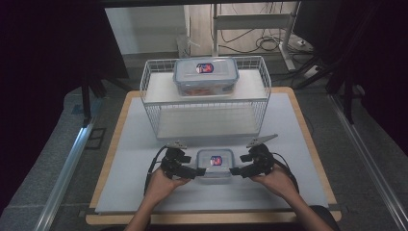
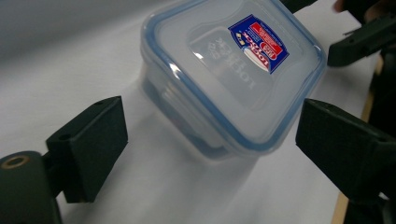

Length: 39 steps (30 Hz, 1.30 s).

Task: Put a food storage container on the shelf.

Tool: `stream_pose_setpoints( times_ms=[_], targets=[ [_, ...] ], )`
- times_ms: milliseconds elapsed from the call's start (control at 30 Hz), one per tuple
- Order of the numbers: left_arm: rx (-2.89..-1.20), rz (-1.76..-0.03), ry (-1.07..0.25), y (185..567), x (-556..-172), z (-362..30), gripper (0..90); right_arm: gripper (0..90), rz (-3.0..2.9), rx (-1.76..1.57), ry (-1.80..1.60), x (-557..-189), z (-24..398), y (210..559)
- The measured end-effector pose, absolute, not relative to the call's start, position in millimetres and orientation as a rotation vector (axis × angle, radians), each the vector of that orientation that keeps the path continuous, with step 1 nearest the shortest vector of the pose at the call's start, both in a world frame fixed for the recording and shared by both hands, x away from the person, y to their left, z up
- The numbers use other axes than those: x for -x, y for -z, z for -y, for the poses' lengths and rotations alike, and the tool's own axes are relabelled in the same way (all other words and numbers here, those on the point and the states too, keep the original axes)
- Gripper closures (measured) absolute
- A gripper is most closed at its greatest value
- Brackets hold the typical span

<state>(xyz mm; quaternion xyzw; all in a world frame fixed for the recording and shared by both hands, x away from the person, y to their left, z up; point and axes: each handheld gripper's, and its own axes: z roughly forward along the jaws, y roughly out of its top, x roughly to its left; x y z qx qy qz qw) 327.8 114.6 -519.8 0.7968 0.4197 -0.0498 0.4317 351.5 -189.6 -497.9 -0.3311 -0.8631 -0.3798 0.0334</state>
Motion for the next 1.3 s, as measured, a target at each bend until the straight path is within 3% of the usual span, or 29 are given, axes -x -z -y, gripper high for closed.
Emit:
stream_pose_setpoints(
  times_ms=[167,400,567,700,1000,1100,1133,1233,1300],
  targets=[
    [-1.921,-1.044,0.278,526,-338,-115,23.3,20.0,2.523,1.000,1.107,-363,178,510],
    [-1.906,-1.059,0.302,527,-336,-119,31.4,24.7,2.427,1.035,1.124,-366,182,509],
    [-1.864,-1.082,0.307,526,-334,-122,37.3,39.9,2.371,1.080,1.144,-369,190,509],
    [-1.821,-1.063,0.306,524,-332,-130,49.7,54.7,2.288,1.113,1.216,-371,200,507],
    [-1.795,-1.084,0.273,521,-323,-128,52.4,57.9,2.264,1.150,1.281,-361,203,505],
    [-1.797,-1.076,0.263,518,-321,-128,53.4,73.9,2.221,1.180,1.396,-360,208,496],
    [-1.798,-1.072,0.268,518,-320,-128,53.6,75.4,2.232,1.167,1.406,-360,208,493],
    [-1.792,-1.064,0.271,519,-319,-129,54.0,72.0,2.260,1.138,1.404,-357,208,492],
    [-1.799,-1.075,0.271,520,-320,-129,53.9,59.9,2.290,1.123,1.359,-357,205,496]
  ],
)
